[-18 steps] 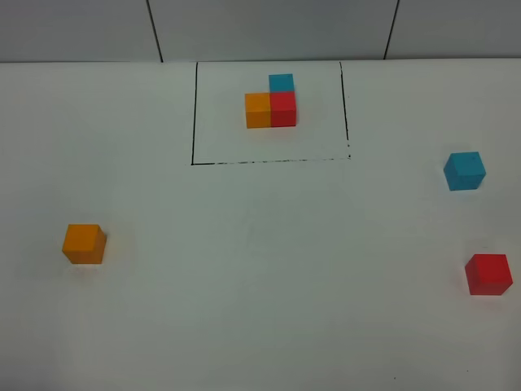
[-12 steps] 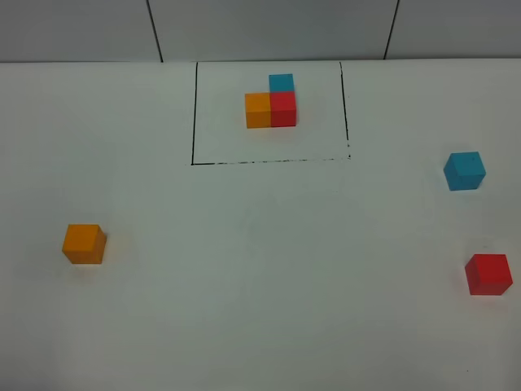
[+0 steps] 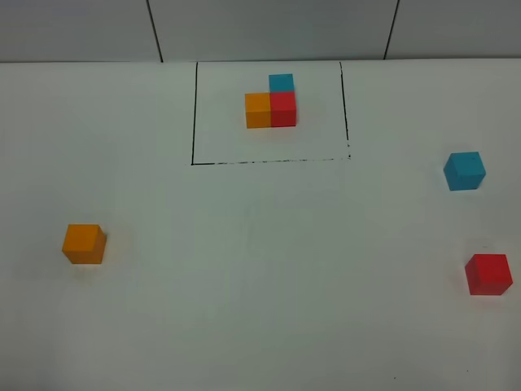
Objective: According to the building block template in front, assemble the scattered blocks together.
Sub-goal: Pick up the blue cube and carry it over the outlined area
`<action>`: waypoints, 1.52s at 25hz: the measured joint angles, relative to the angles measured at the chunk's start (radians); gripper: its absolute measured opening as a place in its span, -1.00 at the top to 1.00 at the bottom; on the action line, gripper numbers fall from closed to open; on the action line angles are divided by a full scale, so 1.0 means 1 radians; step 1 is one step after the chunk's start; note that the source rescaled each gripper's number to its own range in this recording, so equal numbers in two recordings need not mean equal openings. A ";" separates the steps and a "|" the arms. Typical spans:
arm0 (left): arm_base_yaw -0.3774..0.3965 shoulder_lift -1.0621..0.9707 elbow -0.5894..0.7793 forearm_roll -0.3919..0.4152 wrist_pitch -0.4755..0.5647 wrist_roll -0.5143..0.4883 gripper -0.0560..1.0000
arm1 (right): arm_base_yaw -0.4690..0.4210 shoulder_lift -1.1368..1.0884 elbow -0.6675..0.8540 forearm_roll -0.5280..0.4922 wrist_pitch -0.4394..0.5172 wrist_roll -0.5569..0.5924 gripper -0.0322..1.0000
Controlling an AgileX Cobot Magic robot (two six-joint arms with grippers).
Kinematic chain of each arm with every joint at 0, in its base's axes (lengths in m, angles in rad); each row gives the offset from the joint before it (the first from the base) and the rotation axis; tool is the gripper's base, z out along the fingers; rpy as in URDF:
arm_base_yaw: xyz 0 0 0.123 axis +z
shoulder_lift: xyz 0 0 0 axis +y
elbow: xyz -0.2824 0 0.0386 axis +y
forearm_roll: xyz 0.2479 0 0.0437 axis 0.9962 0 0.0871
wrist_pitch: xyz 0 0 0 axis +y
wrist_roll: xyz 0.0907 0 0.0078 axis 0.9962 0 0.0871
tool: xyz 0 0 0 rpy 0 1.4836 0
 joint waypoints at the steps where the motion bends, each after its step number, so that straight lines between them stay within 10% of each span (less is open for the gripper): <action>1: 0.000 0.000 0.000 0.000 0.000 0.000 -0.31 | 0.000 0.000 0.000 0.000 0.000 0.001 -0.47; 27: 0.000 0.000 0.000 0.000 0.000 0.000 -0.31 | 0.000 0.025 -0.004 0.008 -0.005 0.002 -0.62; 38: 0.000 0.000 0.000 0.000 0.000 0.000 -0.31 | 0.000 0.729 -0.199 -0.010 -0.180 -0.030 -0.95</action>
